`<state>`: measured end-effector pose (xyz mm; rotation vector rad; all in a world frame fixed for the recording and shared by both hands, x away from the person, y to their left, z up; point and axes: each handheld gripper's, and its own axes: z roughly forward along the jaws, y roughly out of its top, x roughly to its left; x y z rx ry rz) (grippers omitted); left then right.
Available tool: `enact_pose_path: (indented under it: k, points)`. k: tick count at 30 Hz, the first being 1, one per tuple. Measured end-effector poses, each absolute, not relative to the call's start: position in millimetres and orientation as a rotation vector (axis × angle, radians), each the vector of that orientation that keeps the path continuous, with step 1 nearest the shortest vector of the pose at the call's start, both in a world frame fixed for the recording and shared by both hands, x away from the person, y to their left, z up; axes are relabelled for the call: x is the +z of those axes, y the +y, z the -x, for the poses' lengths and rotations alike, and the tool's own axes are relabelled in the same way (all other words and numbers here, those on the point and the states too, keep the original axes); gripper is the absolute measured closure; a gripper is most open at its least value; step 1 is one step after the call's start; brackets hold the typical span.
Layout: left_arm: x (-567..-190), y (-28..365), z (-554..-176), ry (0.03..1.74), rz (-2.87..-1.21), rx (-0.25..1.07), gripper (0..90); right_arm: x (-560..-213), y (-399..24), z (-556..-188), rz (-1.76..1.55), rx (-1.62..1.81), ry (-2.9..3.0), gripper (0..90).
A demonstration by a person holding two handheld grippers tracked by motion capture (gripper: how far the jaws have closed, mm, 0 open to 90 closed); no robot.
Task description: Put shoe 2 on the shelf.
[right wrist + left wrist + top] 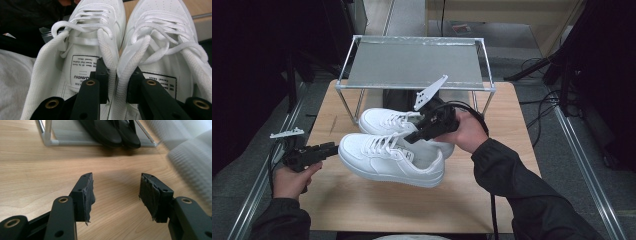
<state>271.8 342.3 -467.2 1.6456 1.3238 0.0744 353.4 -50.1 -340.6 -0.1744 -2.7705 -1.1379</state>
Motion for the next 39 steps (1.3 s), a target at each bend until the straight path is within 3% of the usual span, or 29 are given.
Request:
enact_pose_path:
  k: [10,16,30,39]
  points:
    - [-470.3,342.2,-274.3,1.299,-1.634,0.031,45.5,-278.2,-47.9,-359.8,0.319,-1.296,-2.713,78.5]
    - [-474.5,342.5,-276.8,1.31,-1.626,-0.003,45.3,-234.1,-45.2,-382.9,0.632,-1.398,-2.793,78.3]
    - [-474.8,324.9,-283.5,1.265,-1.673,-0.037,45.1,-246.5,-37.8,-469.4,1.487,-1.332,-2.723,78.2]
    - [-472.7,316.4,-286.7,1.233,-1.743,-0.02,44.9,-257.5,-18.4,-505.3,1.848,-1.211,-2.614,77.9]
